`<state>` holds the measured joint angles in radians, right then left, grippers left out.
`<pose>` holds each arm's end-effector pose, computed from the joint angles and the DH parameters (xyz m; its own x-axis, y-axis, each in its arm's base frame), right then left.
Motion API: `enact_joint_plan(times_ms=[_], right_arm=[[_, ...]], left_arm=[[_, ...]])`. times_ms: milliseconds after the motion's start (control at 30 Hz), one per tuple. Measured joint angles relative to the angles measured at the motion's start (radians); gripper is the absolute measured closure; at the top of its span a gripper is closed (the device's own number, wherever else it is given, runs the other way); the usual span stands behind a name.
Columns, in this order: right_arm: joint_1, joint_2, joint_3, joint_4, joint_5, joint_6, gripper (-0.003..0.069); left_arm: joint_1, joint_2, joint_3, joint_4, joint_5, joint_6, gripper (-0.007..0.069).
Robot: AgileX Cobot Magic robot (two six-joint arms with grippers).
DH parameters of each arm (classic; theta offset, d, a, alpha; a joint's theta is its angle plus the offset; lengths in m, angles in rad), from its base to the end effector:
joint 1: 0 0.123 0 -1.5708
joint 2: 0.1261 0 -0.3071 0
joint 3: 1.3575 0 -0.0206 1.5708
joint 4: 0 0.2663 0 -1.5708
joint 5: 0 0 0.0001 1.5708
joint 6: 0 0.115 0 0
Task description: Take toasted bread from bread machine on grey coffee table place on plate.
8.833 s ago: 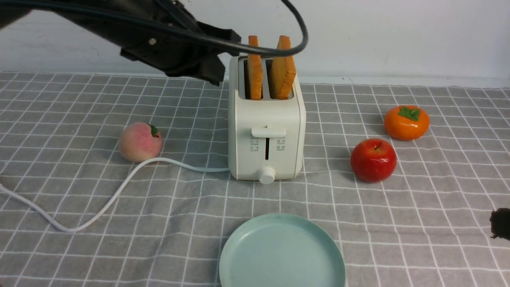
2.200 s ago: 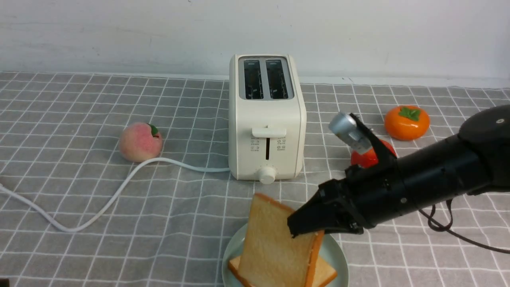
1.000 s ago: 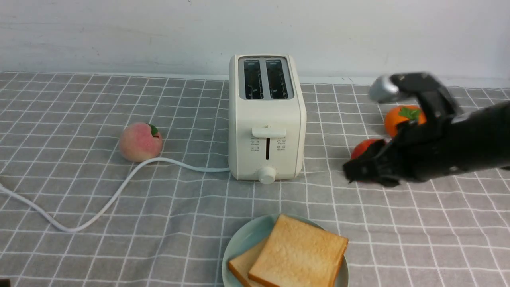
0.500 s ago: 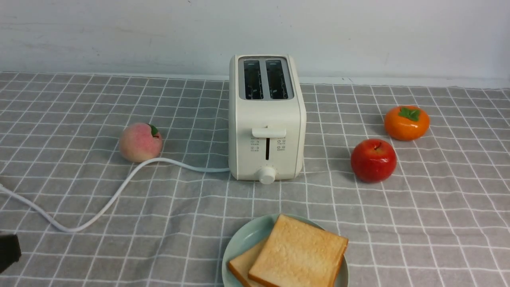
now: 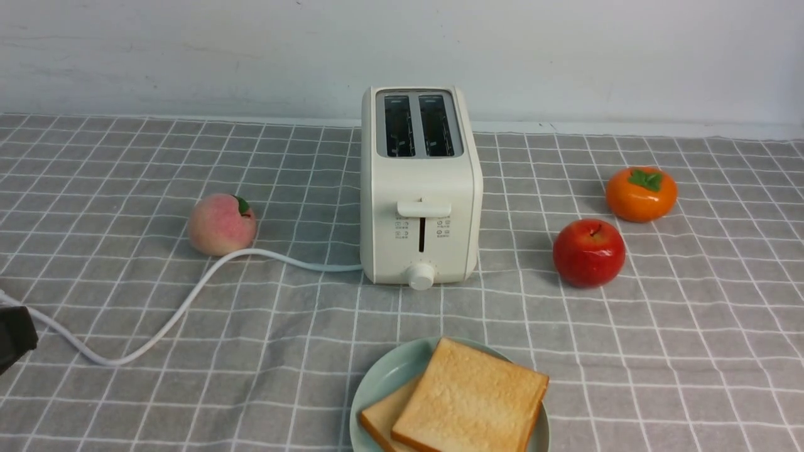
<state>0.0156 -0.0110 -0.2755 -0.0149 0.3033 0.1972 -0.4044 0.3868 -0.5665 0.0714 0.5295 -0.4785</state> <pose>0.0501 0.0003 0.2827 0.0672 0.1830 -0.9808 -0.0238 0.9830 0.1818 0.0888 -0.0335 0.3340 -0.3636 -0.2845 -0.8871 0.2341 0.8938 -0.3826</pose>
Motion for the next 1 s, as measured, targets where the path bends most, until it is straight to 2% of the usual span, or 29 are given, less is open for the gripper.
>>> enact_joint_plan(times_ms=[300, 833, 1000], right_arm=[[0.000, -0.001, 0.009, 0.000, -0.021, 0.001, 0.0657], [0.000, -0.001, 0.009, -0.004, -0.024, 0.002, 0.0647], [0.000, -0.001, 0.009, -0.004, -0.024, 0.002, 0.0641]], left_arm=[[0.000, 0.004, 0.000, -0.042, 0.006, 0.000, 0.0631], [0.000, 0.004, 0.001, -0.046, 0.059, 0.000, 0.0620], [0.015, -0.050, 0.077, -0.032, 0.030, 0.033, 0.0617]])
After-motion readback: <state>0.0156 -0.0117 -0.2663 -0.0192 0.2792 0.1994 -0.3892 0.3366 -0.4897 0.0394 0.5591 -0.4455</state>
